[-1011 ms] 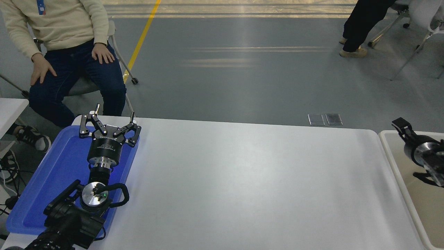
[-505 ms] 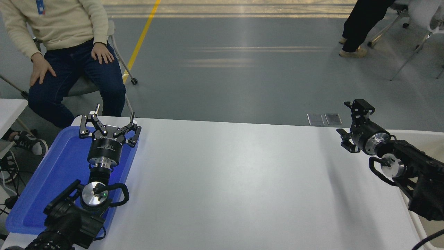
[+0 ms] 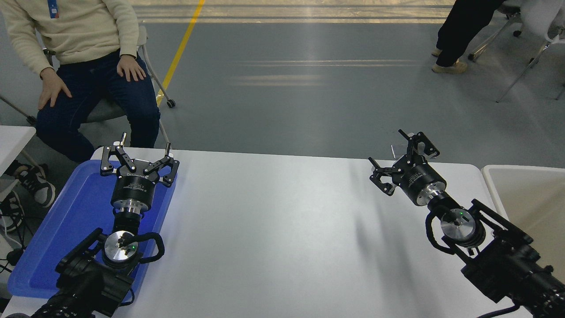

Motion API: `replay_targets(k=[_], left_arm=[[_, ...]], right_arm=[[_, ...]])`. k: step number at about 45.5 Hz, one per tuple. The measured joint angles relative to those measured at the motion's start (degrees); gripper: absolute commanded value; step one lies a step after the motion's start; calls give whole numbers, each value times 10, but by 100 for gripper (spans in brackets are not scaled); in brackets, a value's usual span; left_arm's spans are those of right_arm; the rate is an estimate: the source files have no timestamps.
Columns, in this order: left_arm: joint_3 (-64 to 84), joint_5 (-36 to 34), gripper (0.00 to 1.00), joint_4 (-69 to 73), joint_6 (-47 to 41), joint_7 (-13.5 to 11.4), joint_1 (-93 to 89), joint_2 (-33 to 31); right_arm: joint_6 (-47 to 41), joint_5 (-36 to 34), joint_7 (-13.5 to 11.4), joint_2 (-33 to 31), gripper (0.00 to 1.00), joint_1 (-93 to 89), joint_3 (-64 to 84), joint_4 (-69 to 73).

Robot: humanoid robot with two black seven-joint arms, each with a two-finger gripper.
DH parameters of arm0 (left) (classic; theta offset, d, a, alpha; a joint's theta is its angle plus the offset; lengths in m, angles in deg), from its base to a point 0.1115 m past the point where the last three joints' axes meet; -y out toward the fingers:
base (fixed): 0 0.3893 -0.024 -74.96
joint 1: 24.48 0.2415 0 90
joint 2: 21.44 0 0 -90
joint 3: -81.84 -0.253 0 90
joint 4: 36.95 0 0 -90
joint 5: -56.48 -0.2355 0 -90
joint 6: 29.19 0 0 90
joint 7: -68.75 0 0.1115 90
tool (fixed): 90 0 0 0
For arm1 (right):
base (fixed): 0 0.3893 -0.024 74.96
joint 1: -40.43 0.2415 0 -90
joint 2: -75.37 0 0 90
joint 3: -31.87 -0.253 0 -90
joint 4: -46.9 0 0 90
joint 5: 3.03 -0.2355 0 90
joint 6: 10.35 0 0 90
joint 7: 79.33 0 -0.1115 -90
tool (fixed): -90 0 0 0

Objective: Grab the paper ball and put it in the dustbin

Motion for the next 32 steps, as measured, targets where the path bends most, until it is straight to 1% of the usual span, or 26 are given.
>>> replay_targets(k=[4, 11, 20, 32], left_arm=[[0, 0, 100, 0, 0, 0, 0, 0], [0, 0, 100, 0, 0, 0, 0, 0], [0, 0, 100, 0, 0, 0, 0, 1], [0, 0, 100, 0, 0, 0, 0, 1]], right_arm=[[-30, -29, 0, 6, 100, -9, -3, -11], [-71, -57, 0, 12, 100, -25, -8, -25], [-105, -74, 0, 15, 100, -43, -17, -39], [-122, -83, 0, 17, 100, -58, -22, -46]])
